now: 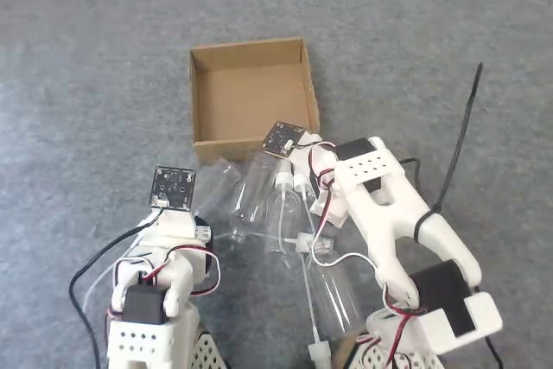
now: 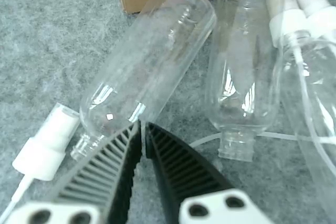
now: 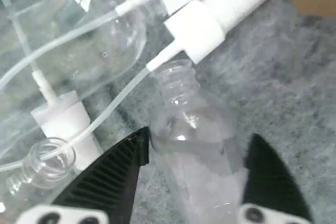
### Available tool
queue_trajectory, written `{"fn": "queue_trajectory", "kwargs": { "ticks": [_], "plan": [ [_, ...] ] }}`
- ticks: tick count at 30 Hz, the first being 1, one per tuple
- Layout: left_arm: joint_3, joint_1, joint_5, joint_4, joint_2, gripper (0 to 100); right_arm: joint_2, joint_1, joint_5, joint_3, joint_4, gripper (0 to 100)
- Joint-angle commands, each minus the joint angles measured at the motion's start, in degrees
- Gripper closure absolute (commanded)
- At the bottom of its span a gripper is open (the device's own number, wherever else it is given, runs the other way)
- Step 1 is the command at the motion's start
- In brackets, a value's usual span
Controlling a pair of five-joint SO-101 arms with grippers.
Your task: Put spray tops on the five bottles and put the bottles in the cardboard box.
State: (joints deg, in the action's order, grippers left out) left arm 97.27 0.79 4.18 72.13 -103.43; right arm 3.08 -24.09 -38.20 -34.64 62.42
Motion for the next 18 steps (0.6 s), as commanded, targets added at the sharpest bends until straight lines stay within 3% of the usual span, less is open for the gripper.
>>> {"fn": "queue_trajectory", "kwargs": {
  "ticks": [1, 18],
  "plan": [
    [-0.7, 0.2, -0.4, 0.2, -0.9, 99, 0.9, 0.1, -0.8, 3.7, -0.5, 90.0],
    [-0.7, 0.2, -0.4, 0.2, -0.9, 99, 1.1, 13.4, -0.4, 3.7, 0.0, 92.9]
  ]
}}
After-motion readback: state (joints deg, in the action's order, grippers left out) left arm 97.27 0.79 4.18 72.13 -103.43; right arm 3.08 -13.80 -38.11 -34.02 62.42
